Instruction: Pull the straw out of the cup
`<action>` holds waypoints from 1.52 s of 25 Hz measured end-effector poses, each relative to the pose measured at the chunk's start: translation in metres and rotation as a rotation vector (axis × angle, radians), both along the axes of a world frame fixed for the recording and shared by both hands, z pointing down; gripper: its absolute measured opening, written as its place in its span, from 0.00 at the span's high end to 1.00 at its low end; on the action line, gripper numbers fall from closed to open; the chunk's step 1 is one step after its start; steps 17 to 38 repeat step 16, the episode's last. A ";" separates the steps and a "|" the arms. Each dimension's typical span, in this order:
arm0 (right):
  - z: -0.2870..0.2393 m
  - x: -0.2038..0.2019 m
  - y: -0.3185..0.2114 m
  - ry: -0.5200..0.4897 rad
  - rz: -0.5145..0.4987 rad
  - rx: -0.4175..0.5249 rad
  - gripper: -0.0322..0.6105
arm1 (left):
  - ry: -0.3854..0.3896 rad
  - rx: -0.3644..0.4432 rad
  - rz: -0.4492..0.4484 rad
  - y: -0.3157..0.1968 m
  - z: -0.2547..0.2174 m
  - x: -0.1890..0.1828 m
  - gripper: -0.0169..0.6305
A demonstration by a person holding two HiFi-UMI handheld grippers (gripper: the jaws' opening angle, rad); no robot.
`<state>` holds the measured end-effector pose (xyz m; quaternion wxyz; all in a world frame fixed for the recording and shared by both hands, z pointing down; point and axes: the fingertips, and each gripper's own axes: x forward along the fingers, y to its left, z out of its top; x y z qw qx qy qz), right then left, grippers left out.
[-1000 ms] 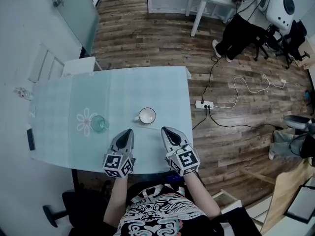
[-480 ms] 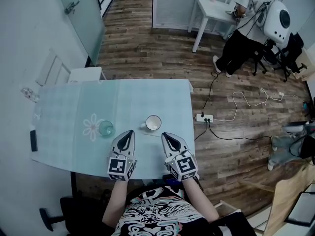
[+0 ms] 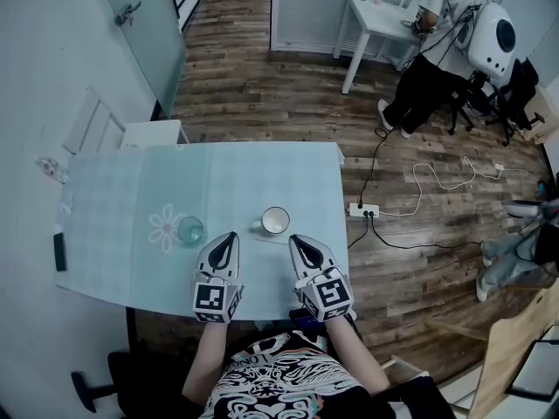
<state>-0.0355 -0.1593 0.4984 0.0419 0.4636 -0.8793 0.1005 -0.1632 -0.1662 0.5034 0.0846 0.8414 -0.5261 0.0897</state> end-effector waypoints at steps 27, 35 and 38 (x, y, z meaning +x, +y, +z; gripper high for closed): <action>0.003 -0.004 -0.008 -0.010 -0.008 -0.010 0.93 | 0.011 0.000 -0.035 0.003 0.002 -0.015 0.95; 0.003 -0.004 -0.008 -0.010 -0.008 -0.010 0.93 | 0.011 0.000 -0.035 0.003 0.002 -0.015 0.95; 0.003 -0.004 -0.008 -0.010 -0.008 -0.010 0.93 | 0.011 0.000 -0.035 0.003 0.002 -0.015 0.95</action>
